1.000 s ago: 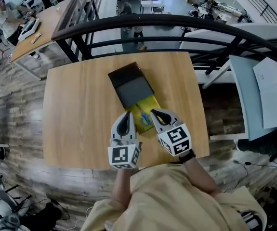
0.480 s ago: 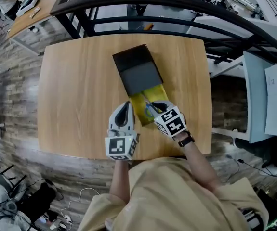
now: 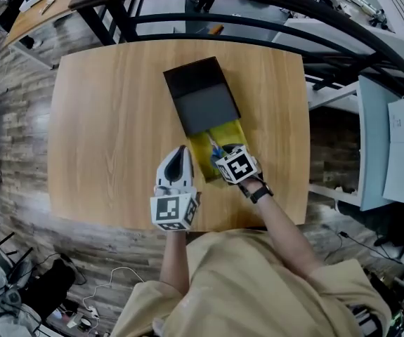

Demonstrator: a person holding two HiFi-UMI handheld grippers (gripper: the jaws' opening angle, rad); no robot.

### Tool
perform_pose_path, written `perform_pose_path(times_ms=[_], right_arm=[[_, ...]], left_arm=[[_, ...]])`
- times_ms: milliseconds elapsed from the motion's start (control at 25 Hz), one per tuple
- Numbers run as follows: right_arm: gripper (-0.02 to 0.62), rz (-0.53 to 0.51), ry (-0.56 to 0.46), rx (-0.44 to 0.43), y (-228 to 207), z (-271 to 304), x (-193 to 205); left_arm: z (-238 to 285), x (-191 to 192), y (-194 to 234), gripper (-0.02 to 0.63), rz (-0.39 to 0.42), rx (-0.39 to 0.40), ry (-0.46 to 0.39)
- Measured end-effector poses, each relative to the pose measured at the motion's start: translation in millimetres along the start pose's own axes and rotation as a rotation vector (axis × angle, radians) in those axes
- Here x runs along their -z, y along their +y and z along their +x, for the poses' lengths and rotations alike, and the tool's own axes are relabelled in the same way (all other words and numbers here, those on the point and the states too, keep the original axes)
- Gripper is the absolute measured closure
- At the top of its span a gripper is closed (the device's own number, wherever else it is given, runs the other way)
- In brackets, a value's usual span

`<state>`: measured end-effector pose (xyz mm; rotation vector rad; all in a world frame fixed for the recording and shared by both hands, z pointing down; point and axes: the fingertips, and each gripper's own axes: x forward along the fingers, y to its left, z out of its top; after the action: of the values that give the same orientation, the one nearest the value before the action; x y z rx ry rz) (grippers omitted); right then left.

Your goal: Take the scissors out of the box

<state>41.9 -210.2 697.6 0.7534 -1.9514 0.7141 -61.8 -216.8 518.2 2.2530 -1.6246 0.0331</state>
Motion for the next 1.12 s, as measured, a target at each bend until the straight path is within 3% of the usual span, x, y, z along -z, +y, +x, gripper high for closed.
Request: perform_pose_path(times_ms=[400,480,600,760,1120], right_arm=[[0.436,0.051,0.192,-0.036,4.5,36.6,27.5],[0.436,0.046,0.234,0.002,-2.7,39.5,33.2],[0.436,0.049,0.229,-0.001,0.3,44.2,26.7],[0.479,-0.026,0.284,0.096,-15.6,44.9,28.9],[0.505,-0.048,0.291,0.122,-14.3,39.8,34.2]], left_arm=[[5.4,-0.2,3.7,0.604,-0.024,0.011,-0.007],[5.1,-2.2,2.7,0.604,-0.022,0.009,-0.011],[4.1,-6.8,0.7,0.604,-0.016,0.01,-0.019],[1.0,-9.5,-4.2,0.604,-0.006,0.011,-0.023],[-11.6,-20.1,-11.1,0.604,0.016,0.011,-0.04]])
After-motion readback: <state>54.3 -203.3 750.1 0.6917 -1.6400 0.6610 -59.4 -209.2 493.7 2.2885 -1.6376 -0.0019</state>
